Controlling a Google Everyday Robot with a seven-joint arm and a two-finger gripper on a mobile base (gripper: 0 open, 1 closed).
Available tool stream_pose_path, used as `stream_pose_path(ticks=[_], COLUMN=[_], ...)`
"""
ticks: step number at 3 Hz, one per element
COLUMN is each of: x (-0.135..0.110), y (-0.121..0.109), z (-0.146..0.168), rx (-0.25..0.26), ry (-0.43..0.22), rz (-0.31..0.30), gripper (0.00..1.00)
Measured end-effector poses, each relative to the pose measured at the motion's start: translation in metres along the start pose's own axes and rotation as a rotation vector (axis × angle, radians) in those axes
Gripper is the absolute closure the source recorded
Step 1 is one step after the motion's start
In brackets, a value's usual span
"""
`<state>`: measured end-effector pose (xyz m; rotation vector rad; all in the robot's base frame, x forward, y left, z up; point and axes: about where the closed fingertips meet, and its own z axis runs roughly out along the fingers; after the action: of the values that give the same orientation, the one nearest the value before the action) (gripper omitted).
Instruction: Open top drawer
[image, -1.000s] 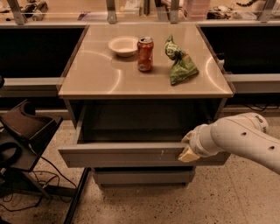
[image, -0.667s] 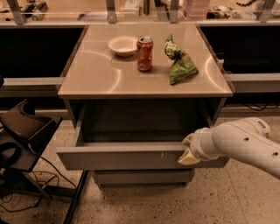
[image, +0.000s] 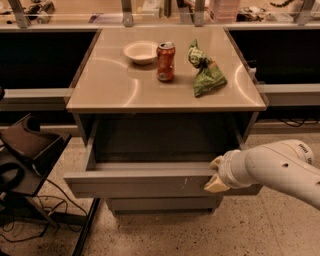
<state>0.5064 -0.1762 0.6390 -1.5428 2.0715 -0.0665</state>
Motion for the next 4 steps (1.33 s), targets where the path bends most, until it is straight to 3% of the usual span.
stream_pose_path(ticks=[4], x=[0.005], y=[0.020], z=[-0.010], rx=[0.007], ry=[-0.014], rz=[-0.002], gripper=[1.00])
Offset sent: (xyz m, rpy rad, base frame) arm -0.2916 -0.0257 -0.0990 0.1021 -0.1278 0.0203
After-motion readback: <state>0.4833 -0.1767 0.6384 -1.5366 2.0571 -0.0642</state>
